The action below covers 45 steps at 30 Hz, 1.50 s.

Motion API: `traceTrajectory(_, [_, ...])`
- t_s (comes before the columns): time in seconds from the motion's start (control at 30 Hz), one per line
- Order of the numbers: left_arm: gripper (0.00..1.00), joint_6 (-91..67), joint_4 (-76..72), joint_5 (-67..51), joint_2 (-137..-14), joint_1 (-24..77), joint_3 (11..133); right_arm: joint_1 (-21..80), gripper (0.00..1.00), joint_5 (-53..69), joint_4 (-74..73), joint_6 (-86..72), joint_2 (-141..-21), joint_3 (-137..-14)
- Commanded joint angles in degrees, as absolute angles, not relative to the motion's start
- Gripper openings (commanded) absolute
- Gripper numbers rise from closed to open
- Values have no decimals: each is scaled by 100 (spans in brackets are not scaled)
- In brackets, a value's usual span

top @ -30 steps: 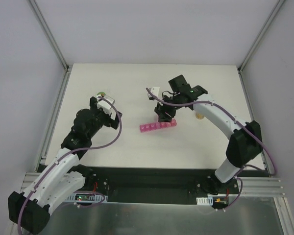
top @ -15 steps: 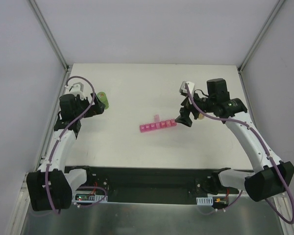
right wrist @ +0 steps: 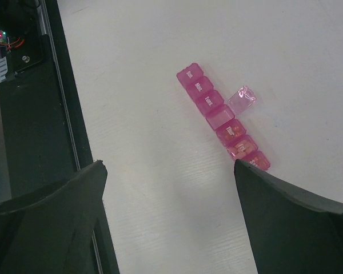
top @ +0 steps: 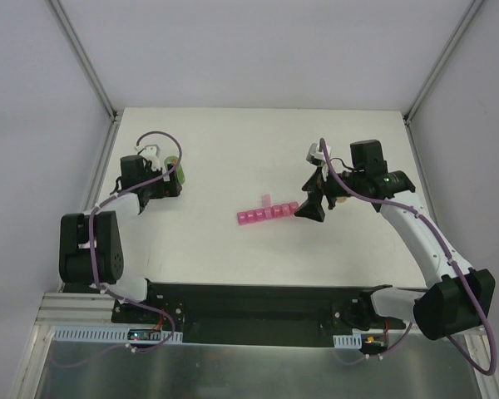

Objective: Sort the pills into containers

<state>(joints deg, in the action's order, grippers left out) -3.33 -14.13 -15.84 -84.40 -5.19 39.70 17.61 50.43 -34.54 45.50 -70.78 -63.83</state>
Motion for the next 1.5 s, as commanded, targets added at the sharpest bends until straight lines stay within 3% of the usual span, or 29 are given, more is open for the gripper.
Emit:
traceTrajectory(0.0, [92,298,-1039,-1590,-9061,-440,4903,1767,97,5458,-3322,4526,-6891,-6398])
traceTrajectory(0.37, [93,62,-633,-1574,-9650,-229,5905,1758,97,5476,-3366,4597,-6979,-6398])
traceTrajectory(0.6, [87,9,-571,-1345,-9844,-88,6029,1758,97,5475,-3393,4649,-7031,-6390])
traceTrajectory(0.87, [67,149,-650,-1195,-9712,-26,5889,1767,97,5520,-3445,4685,-7110,-6390])
traceTrajectory(0.97, [44,281,-642,-1432,-9703,-18,5932,1758,97,5528,-3454,4702,-7110,-6381])
traceTrajectory(1.03, [19,386,-633,-1642,-9651,-26,5959,1758,97,5520,-3463,4737,-7110,-6381])
traceTrajectory(1.13, [5,474,-624,-1793,-9423,-18,5898,1758,97,5493,-3463,4790,-7119,-6346])
traceTrajectory(1.47, [2,89,-167,-3383,-7903,1018,5766,2416,97,4967,-3191,4826,-7418,-6162])
